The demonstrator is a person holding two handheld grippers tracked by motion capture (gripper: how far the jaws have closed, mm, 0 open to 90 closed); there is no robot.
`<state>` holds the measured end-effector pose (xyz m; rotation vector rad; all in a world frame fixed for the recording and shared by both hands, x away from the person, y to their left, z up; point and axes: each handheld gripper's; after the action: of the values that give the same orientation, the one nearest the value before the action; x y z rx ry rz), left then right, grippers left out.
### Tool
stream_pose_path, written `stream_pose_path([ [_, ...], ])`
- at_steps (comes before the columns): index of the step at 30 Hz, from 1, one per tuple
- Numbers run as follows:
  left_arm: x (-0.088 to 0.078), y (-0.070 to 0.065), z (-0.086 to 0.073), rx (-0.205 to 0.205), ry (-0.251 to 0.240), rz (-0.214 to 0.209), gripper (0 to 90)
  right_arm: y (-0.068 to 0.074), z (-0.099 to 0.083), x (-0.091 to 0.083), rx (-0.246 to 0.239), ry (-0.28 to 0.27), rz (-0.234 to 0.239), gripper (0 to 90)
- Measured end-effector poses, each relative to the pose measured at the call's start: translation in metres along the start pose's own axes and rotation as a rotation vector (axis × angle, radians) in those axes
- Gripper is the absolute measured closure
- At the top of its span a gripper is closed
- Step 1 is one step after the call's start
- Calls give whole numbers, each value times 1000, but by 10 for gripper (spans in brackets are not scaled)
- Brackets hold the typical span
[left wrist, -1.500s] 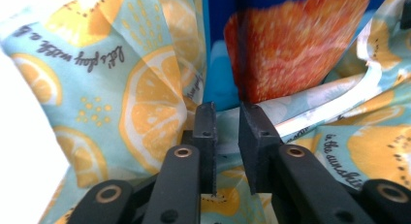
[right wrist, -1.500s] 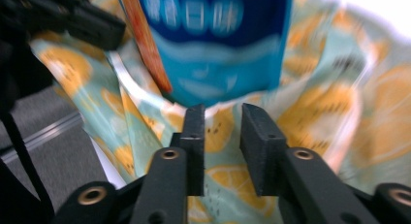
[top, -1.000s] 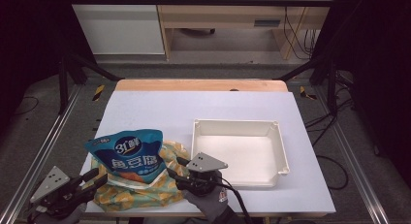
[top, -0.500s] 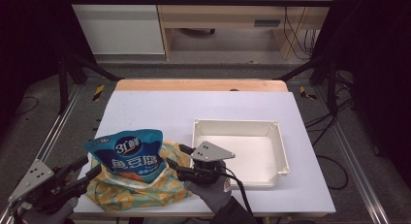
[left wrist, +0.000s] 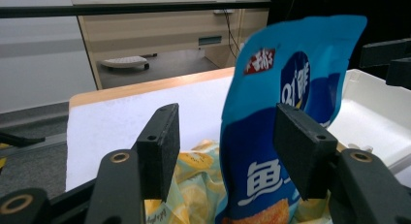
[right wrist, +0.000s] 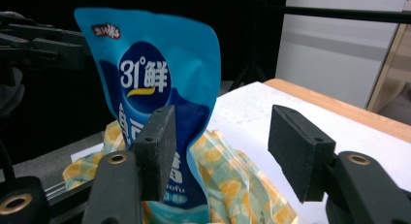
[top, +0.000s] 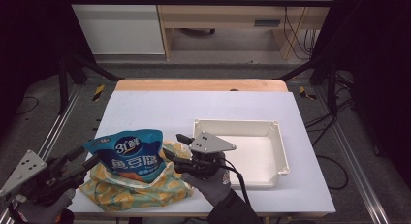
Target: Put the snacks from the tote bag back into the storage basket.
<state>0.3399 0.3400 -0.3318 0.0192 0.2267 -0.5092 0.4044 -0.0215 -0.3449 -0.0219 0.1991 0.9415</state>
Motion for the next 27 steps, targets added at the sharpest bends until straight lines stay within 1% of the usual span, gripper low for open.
stream_pose_path([
  [3,3,-1,3,9,1,1,430,0,4,1,-5,-11,-3,437],
  [8,10,-3,8,11,-1,6,431,-2,9,4,-2,-24,-2,444],
  [11,15,-2,9,7,2,9,439,-2,11,8,-2,-21,-3,461],
  [13,17,-1,11,-7,-1,9,449,-2,11,13,2,-14,1,475],
  [16,18,0,12,-11,-10,12,488,-1,13,20,2,-3,9,504],
  [18,19,0,12,-15,-8,8,522,1,14,24,-5,6,11,519],
  [21,19,-3,11,-1,-2,7,570,3,15,31,-11,16,21,552],
  [25,18,-3,11,-10,1,-3,633,4,16,36,-17,21,22,599],
  [27,18,-3,11,-10,6,-8,663,4,16,39,-16,39,28,626],
])
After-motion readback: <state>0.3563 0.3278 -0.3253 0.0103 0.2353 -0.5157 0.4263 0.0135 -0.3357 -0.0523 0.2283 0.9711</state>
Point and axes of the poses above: each handheld gripper's, and its own axes: x roughly forward along the jaws, z roughly out of its top, y roughly to its left, and after that the axes turned 2 degrees about -y, right-handed
